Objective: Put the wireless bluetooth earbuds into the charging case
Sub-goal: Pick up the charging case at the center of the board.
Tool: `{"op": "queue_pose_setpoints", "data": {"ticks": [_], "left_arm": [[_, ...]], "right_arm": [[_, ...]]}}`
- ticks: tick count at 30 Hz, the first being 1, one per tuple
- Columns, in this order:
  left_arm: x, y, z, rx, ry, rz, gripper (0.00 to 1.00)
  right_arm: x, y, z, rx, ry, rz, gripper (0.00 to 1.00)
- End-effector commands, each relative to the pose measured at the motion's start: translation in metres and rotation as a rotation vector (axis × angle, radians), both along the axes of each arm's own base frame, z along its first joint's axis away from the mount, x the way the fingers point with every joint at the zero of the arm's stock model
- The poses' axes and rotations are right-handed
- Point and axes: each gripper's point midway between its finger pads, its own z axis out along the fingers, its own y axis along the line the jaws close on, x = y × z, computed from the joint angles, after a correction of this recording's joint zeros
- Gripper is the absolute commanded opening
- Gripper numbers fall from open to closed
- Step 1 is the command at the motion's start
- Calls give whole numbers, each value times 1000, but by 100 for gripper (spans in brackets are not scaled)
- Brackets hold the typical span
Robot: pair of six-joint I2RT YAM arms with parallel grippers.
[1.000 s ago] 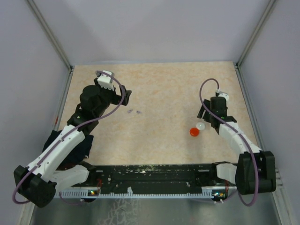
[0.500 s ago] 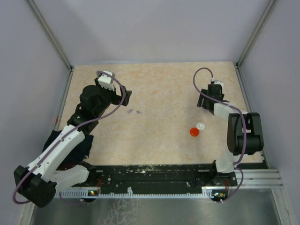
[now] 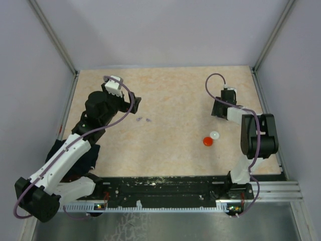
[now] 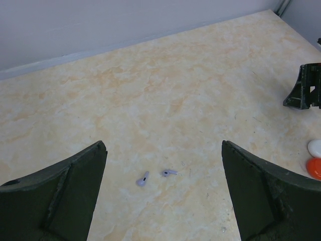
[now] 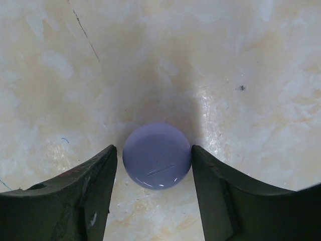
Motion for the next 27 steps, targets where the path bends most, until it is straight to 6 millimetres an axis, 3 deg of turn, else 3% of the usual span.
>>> {"op": "queue_pose_setpoints", "data": {"ticks": [1,7,14,20,27], "left_arm": [[2,-2,3,-5,-10,-18,100],[0,-6,2,-13,-2,-42,100],[-4,-22,-4,-35,30,-125,100],[-12,-41,-11,-69,88,-234,99],[-19,-60,-22,-101,167,-339,98]], "right_arm": [[12,-6,8,-7,-26,-7,59],[9,-3,11,2,-34,16,48],[8,19,34,20,-81,103,39],[-3,69,81,17,-198,297,36],[-35,140,130,14,-344,631,35]]}}
